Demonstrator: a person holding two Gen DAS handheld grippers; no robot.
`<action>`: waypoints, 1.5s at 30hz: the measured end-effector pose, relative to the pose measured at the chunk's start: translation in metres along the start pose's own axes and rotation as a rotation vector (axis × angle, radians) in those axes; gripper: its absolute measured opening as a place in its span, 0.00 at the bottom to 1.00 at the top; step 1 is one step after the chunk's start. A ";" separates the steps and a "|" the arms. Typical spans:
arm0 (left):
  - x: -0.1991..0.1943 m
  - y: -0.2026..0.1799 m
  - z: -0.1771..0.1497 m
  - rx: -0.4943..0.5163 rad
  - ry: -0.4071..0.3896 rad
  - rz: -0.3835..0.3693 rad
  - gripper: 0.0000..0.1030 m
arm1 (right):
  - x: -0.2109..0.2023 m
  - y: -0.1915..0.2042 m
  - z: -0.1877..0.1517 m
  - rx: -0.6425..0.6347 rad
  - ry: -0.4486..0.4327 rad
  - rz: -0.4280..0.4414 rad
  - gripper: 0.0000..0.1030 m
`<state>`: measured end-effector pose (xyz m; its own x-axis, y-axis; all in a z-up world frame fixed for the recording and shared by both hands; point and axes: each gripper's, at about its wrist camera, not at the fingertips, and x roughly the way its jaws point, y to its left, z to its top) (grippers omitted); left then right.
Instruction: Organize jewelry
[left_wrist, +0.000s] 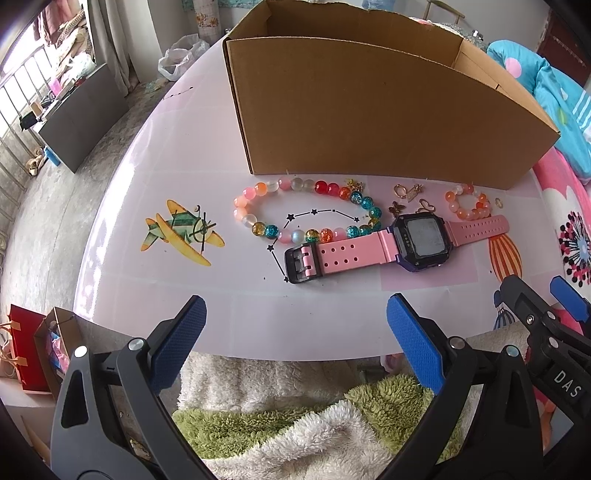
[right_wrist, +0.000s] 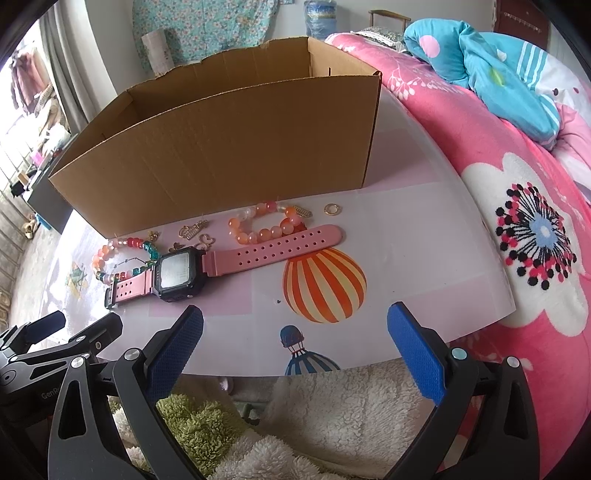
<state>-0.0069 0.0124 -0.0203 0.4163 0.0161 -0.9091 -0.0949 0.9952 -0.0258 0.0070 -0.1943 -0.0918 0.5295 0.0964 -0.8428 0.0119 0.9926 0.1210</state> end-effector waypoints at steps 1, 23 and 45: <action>0.001 -0.001 0.002 -0.001 0.001 0.001 0.92 | 0.000 0.000 0.000 0.001 0.000 0.000 0.95; 0.003 -0.003 0.009 -0.001 0.008 0.006 0.92 | 0.000 -0.001 0.001 -0.002 -0.006 -0.004 0.95; 0.009 0.006 0.021 0.016 -0.002 -0.038 0.92 | 0.002 -0.001 0.003 -0.018 -0.017 0.017 0.95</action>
<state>0.0157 0.0202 -0.0199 0.4209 -0.0218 -0.9069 -0.0647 0.9964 -0.0540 0.0110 -0.1956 -0.0919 0.5440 0.1120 -0.8316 -0.0124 0.9920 0.1255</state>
